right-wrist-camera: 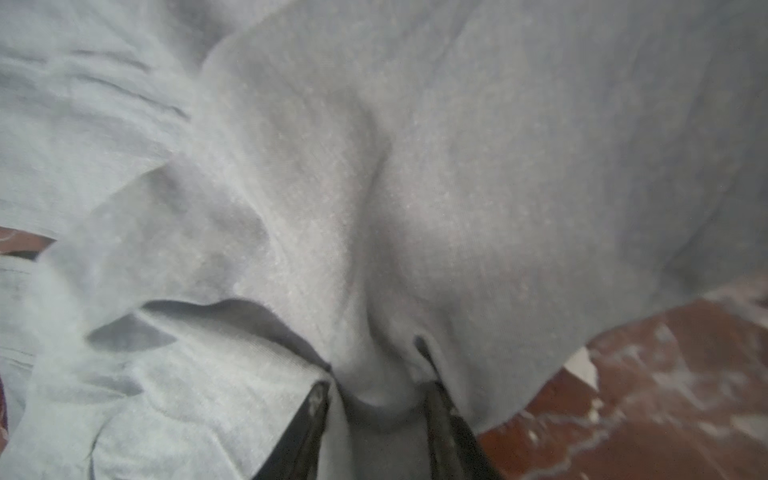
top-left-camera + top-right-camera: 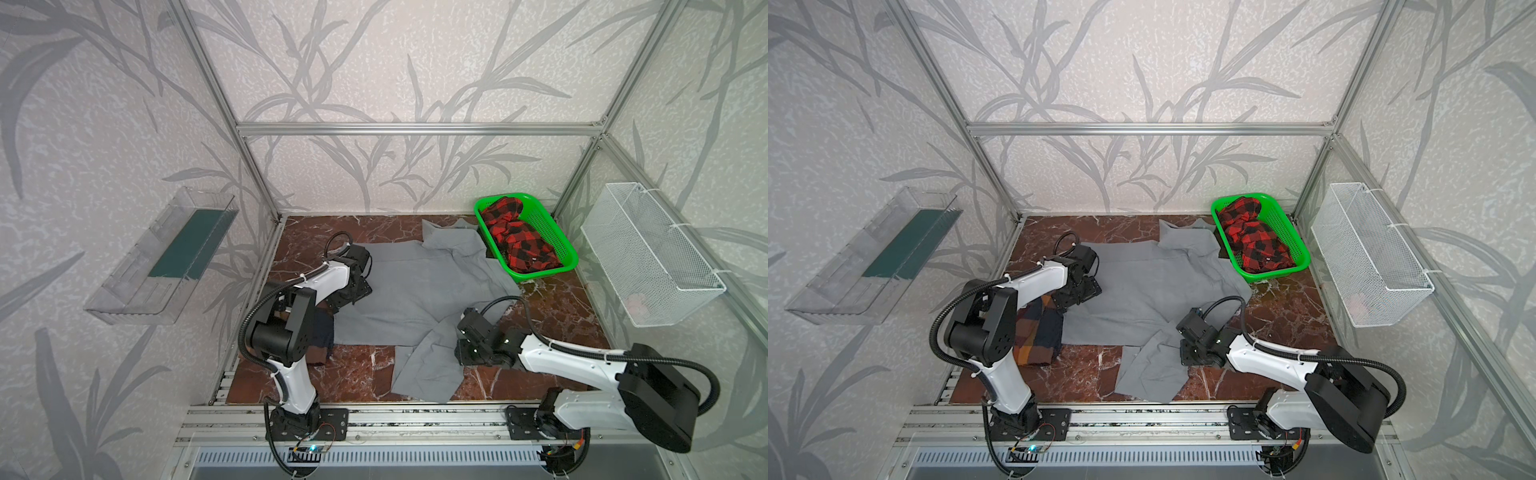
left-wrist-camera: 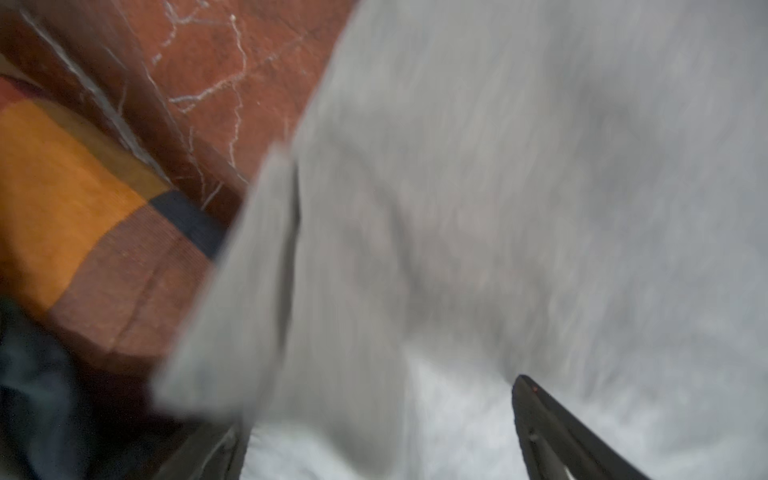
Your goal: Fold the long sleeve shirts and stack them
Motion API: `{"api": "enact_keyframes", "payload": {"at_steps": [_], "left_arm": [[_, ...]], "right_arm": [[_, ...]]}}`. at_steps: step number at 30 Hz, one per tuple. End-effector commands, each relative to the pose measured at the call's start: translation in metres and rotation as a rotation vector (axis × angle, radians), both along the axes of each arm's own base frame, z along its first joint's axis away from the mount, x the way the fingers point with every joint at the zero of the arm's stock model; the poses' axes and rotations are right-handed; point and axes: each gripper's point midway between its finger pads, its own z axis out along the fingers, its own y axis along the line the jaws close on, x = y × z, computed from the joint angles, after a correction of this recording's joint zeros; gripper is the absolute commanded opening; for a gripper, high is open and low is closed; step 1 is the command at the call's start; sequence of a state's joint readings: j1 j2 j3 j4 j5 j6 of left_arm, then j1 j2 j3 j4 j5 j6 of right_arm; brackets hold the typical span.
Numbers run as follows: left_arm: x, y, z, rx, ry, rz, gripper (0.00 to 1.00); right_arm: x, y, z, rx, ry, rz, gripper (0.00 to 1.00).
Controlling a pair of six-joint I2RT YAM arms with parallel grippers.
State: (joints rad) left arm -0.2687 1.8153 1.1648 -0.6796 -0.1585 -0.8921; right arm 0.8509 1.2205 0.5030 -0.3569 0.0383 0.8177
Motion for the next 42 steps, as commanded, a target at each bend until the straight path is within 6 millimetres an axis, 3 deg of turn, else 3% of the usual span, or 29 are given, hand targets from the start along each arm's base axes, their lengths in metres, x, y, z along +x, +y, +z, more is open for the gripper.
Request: {"api": "enact_keyframes", "payload": {"at_steps": [1, 5, 9, 11, 15, 20, 25, 31, 36, 39, 42], "left_arm": [[0.000, 0.010, 0.003, 0.030, 0.019, 0.026, 0.97], [0.002, 0.011, 0.010, 0.010, 0.007, 0.033, 0.97], [0.007, 0.006, 0.029, -0.016, -0.051, 0.018, 0.97], [0.010, 0.002, 0.039, -0.031, -0.073, -0.002, 0.97], [0.022, 0.000, 0.068, 0.019, -0.118, -0.060, 0.97], [0.045, -0.003, 0.103, 0.053, -0.220, -0.130, 0.97], [0.075, -0.040, 0.095, -0.037, -0.286, -0.251, 0.96], [0.100, -0.068, 0.054, -0.036, -0.173, -0.302, 0.96], [0.111, -0.073, 0.026, -0.025, -0.124, -0.315, 0.96], [0.116, -0.074, 0.015, -0.022, -0.093, -0.324, 0.96], [0.120, -0.076, 0.007, -0.024, -0.080, -0.324, 0.96]], "right_arm": [[-0.034, -0.046, -0.013, -0.125, 0.091, -0.033, 0.35], [-0.054, -0.064, -0.001, -0.136, 0.116, -0.023, 0.25], [-0.066, -0.073, 0.006, -0.106, 0.115, -0.011, 0.25], [-0.070, -0.072, 0.016, -0.103, 0.124, 0.015, 0.31], [-0.052, -0.070, 0.060, -0.095, 0.005, 0.009, 0.43], [-0.015, -0.059, 0.098, -0.135, -0.154, 0.027, 0.48], [0.012, -0.037, 0.123, -0.136, -0.223, 0.073, 0.49], [0.013, 0.041, 0.120, 0.017, -0.215, 0.262, 0.49], [-0.009, 0.126, 0.106, 0.077, -0.208, 0.471, 0.48], [-0.014, 0.165, 0.098, 0.081, -0.228, 0.535, 0.47], [-0.005, 0.189, 0.079, 0.060, -0.245, 0.541, 0.46]]}}
